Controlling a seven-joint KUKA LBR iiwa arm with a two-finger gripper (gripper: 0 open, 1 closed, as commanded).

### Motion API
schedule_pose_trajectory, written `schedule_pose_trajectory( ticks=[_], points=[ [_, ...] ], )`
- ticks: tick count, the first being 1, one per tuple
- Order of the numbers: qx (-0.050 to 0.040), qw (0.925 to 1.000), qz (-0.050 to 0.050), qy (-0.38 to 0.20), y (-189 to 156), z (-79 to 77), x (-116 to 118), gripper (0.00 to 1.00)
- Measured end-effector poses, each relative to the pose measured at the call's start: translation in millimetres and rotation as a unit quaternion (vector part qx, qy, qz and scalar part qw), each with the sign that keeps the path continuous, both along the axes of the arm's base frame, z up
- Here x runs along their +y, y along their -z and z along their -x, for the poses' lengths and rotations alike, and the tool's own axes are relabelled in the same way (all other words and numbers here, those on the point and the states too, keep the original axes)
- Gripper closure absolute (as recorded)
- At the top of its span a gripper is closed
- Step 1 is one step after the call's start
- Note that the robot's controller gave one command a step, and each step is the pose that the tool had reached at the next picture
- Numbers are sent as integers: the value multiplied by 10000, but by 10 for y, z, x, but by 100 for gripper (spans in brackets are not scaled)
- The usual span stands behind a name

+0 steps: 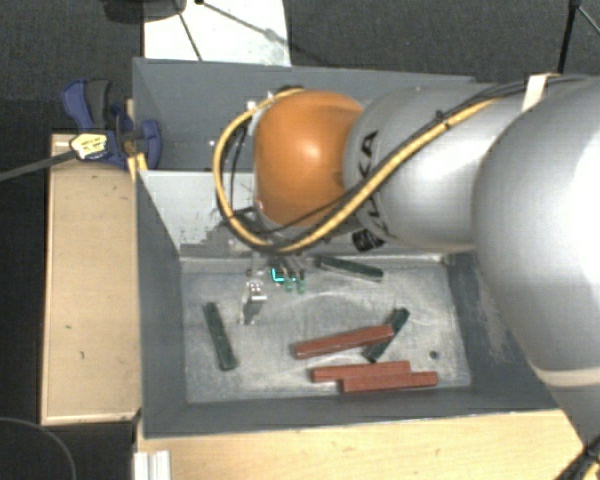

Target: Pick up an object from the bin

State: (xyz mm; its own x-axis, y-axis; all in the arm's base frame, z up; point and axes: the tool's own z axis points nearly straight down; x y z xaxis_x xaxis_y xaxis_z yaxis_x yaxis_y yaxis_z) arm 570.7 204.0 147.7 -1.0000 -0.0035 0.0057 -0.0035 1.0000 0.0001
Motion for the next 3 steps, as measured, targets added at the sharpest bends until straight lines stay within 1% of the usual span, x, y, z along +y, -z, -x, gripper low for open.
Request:
schedule_pose_trajectory(
  ticks=[1, 2, 3],
  points=[
    [-39, 10000, -8, 22, -48, -21, -9, 0],
    [-82, 9988, -11, -487, 170, -6, 76, 0],
    [-115, 9772, -22, -2120, 694, -145, 320, 100]
  ],
)
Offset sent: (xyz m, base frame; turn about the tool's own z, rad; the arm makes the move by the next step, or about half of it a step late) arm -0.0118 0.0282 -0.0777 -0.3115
